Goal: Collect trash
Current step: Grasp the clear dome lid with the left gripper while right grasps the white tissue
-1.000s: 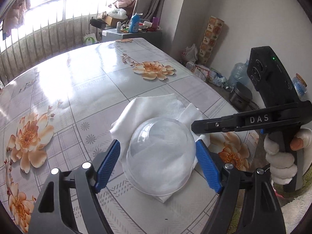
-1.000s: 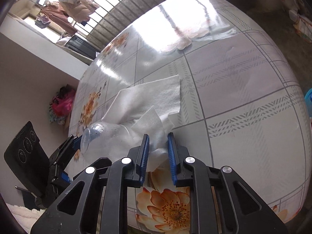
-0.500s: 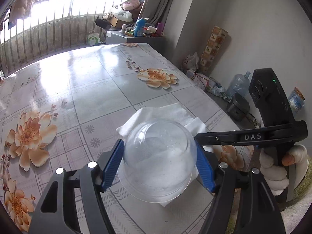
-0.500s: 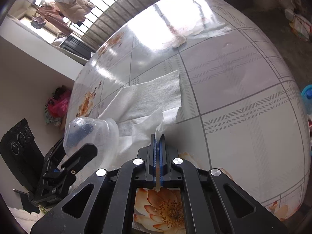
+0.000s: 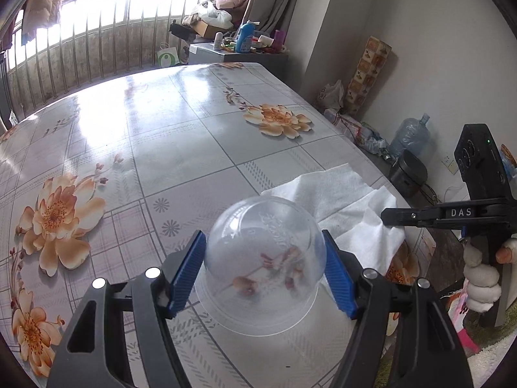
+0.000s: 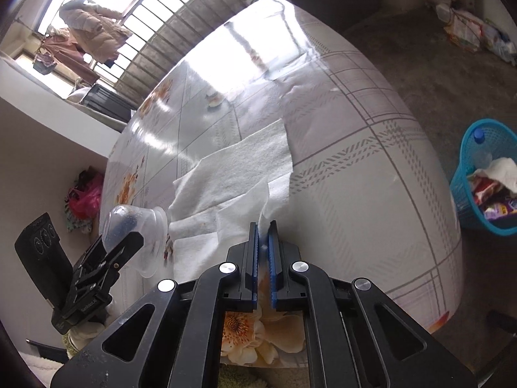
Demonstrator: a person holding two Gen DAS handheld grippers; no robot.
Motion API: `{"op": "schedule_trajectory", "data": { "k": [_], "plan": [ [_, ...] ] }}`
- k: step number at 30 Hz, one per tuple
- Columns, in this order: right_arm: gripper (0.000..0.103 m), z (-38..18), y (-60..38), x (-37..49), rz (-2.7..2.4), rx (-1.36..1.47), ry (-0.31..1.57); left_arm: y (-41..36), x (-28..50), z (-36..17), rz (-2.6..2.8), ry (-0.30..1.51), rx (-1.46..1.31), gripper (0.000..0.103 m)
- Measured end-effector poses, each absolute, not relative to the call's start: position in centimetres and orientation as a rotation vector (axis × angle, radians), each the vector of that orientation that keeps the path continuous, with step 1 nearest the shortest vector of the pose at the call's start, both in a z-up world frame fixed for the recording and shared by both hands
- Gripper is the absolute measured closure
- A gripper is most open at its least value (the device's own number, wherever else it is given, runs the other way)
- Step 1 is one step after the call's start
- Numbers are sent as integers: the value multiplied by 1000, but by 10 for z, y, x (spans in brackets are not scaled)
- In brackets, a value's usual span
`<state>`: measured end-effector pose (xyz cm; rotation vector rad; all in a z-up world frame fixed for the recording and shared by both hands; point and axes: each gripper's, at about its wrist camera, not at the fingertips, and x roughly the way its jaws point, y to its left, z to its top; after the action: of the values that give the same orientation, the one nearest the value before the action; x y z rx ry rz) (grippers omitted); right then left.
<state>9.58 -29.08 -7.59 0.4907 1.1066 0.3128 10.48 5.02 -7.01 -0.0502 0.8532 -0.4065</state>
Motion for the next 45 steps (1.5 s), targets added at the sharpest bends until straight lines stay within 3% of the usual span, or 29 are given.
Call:
{"op": "schedule_trajectory", "data": {
  "k": [5, 10, 16, 31, 36, 42, 45],
  "plan": [
    [66, -61, -298, 88, 261, 509, 1056, 48, 104, -68, -403, 854, -35, 34],
    [54, -45, -281, 68, 313, 483, 1088, 51, 105, -70, -385, 864, -36, 34],
    [53, -81, -247, 83, 341, 523, 1218, 51, 104, -74, -384, 883, -61, 34],
    [54, -83, -182, 157, 219, 300, 1078, 61, 100, -71, -375, 879, -87, 34],
    [61, -85, -168, 165, 176, 199, 1036, 60, 102, -73, -376, 880, -85, 34],
    [80, -89, -171, 162, 133, 34, 986, 58, 105, -72, -372, 875, -91, 34],
    [98, -90, -171, 160, 154, 34, 986, 57, 106, -69, -371, 866, -100, 34]
  ]
}}
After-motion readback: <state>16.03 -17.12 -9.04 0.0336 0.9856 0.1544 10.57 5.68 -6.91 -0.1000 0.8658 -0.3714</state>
